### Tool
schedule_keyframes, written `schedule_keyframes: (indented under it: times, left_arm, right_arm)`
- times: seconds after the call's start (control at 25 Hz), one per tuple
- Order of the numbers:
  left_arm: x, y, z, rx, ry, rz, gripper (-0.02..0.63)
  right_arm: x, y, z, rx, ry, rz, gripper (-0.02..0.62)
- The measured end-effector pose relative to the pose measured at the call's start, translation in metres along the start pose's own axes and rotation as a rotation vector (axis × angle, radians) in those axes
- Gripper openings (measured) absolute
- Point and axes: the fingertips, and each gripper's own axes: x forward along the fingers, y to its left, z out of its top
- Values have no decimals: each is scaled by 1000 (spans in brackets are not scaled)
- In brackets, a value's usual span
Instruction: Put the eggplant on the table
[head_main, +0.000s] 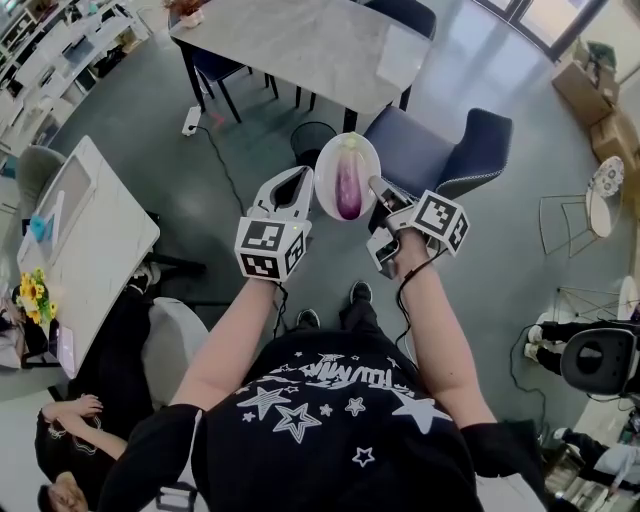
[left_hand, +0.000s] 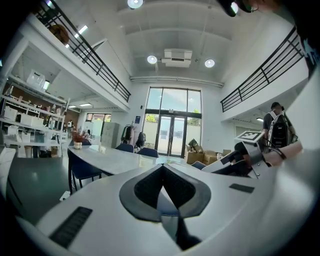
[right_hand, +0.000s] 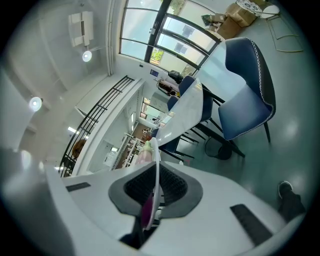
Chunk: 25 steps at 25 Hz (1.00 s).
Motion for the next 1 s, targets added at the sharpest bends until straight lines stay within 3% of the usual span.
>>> schedule_keyframes:
  times: [0.36, 0.68, 1.0]
  left_arm:
    - [-1, -4, -2, -2, 12, -14, 8]
    - [-20, 10, -9, 0, -1, -31, 8]
    - [-2, 16, -3, 9, 3, -6, 8]
  right_arm:
    - [-7, 2, 5, -11, -6, 4, 21]
    - [-9, 6, -15, -8, -34, 2, 21]
    - [1, -2, 15, 22, -49, 19, 21]
